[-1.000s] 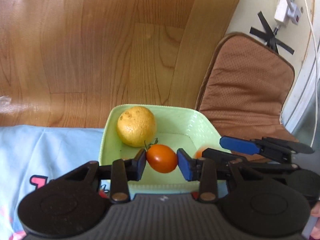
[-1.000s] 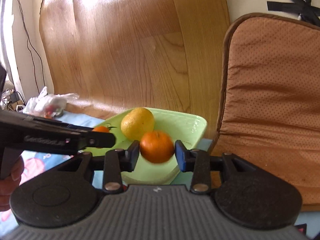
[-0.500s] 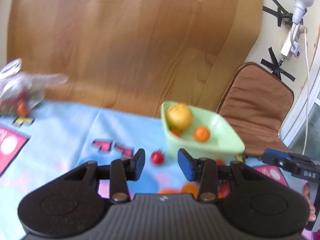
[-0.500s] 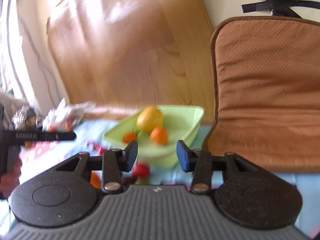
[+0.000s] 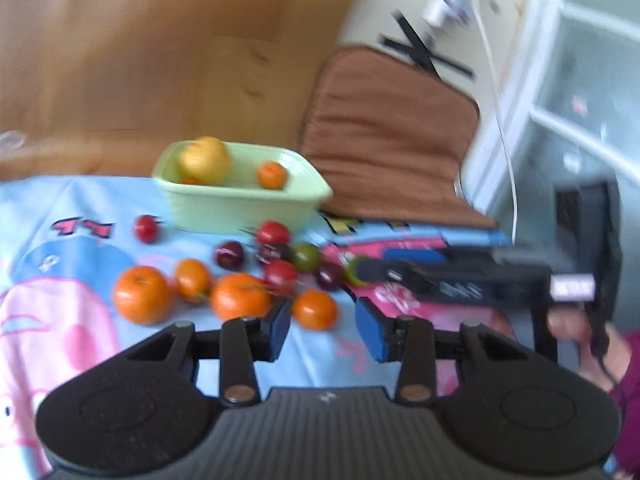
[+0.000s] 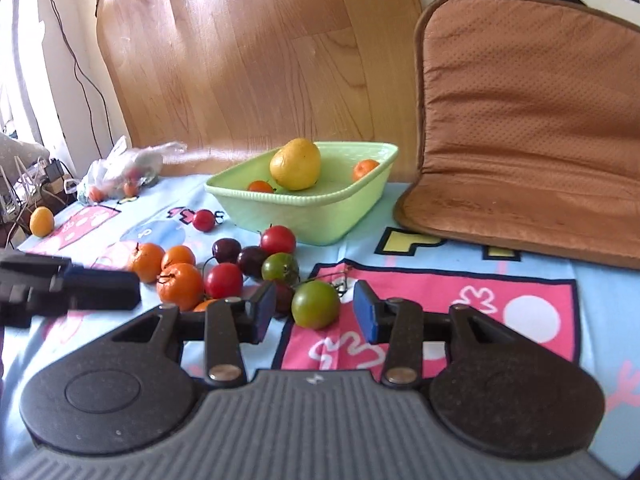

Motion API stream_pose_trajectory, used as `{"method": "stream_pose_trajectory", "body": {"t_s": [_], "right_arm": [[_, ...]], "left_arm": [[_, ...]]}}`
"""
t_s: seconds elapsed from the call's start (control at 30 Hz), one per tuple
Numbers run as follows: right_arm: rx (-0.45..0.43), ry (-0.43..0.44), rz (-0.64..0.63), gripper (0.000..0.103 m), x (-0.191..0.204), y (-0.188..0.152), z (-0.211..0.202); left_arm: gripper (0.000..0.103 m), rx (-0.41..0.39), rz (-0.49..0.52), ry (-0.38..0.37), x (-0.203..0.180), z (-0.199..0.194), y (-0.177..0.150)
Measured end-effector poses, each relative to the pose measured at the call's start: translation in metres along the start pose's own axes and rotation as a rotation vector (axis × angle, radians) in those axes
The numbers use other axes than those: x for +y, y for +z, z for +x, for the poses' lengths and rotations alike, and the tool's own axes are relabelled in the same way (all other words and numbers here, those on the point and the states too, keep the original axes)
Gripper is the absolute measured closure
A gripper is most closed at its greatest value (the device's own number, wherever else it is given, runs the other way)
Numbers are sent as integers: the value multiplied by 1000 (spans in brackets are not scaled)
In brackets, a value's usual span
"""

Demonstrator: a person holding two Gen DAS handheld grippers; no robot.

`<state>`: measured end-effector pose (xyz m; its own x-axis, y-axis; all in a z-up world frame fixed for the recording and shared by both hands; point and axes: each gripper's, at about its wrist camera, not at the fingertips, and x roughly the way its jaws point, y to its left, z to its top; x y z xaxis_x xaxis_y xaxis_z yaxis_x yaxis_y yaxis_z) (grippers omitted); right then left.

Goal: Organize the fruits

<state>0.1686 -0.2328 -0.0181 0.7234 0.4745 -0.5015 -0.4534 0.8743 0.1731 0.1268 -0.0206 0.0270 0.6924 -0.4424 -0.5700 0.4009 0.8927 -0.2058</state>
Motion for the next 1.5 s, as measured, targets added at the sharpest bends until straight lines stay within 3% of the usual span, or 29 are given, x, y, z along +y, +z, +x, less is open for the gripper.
{"method": "stream_pose_trajectory", "body": {"t_s": [0.07,0.13,0.33,0.43,0.6,0.67,0.87,0.97,1.1,1.3,1.5], "right_arm": [[24,-26,-15,58,1,-2,7],[21,7,-1,71,-2,-2,4],[18,-9,-5,71,-4,-4,3],[19,-11,-19,71,-2,-5,3],[13,12,-55,71,3,-8,-3],[9,72,-30,71,6,-9,-10],[11,214,-161,71,69,-30,-35],[42,192,-202,71,97,-43,-33],[46,94,-272,71,120,-50,-29],[65,78,-230,70,115,-48,-26],[38,24,-196,70,124,-56,-29]], "left_arm": [[66,17,50,44,-13,11,-3],[66,31,60,75,-17,23,-4],[67,44,47,118,-19,48,-1],[72,38,47,123,-21,49,-3],[73,25,12,89,-17,18,-19],[73,-1,5,95,-12,-7,-35],[73,-54,27,176,6,-60,-72],[72,-60,18,174,12,-64,-72],[72,-44,-22,152,21,-63,-72],[72,-72,-104,95,35,-67,-75],[72,-63,-94,85,33,-65,-75]]}}
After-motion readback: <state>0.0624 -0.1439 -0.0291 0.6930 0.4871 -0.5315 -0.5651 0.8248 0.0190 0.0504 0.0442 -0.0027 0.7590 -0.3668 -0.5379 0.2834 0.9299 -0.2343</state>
